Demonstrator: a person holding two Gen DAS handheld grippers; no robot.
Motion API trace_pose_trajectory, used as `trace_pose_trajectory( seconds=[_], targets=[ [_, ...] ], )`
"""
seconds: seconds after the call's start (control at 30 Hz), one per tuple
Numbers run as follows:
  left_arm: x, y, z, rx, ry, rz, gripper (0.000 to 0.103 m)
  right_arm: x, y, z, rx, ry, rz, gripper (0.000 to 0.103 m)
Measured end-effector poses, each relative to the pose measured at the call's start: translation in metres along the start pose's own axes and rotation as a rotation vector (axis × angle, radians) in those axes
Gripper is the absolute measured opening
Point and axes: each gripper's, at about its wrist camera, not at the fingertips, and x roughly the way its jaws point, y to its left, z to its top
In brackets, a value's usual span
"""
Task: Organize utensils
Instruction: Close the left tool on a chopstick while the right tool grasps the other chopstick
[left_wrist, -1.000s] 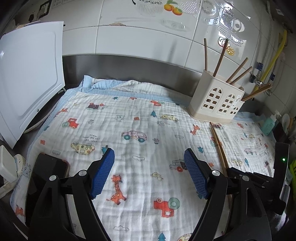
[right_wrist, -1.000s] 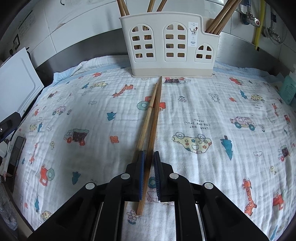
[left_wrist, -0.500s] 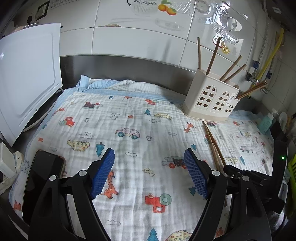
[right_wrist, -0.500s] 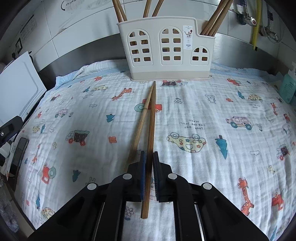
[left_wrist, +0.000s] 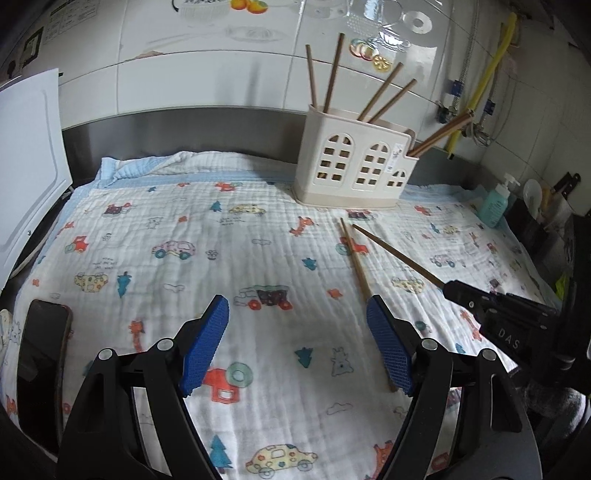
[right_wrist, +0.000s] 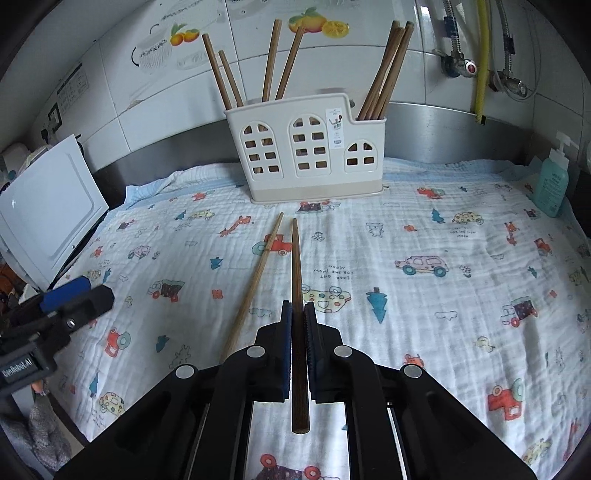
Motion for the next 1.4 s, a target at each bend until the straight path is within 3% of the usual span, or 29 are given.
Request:
trace_pose_trajectory(
  seconds=[0.13,0.53,0.73,1.03,1.17,1.4],
  targets=[
    [0.010,-0.020,-0.008,0.021,0.031,-0.051,0.075,-0.014,-0.009,0.004,0.004,-0.036,0.008,0.007],
    [0.047,-0.054,-0.018,0.057,0.155,-0.115,0.028,-0.029,-0.027,0.007,0.004,-0.083,0.046,0.007],
    [0.066,-0.066,-0.018,0.064,0.198,-0.113,0.019,-0.030,-0.035,0.008,0.008,-0.092,0.065,0.007],
    [0.088,-0.071,-0.017,0.061,0.238,-0.050,0.015,-0.029,-0.043,0.008,0.013,-0.093,0.087,0.007],
    [0.090,-0.073,-0.017,0.069,0.233,-0.020,0.009,-0.029,-0.044,0.009,0.015,-0.095,0.092,0.007],
    [0.081,-0.070,-0.011,0.069,0.206,-0.008,0.006,-0.037,-0.041,0.014,0.005,-0.119,0.092,0.007]
  ],
)
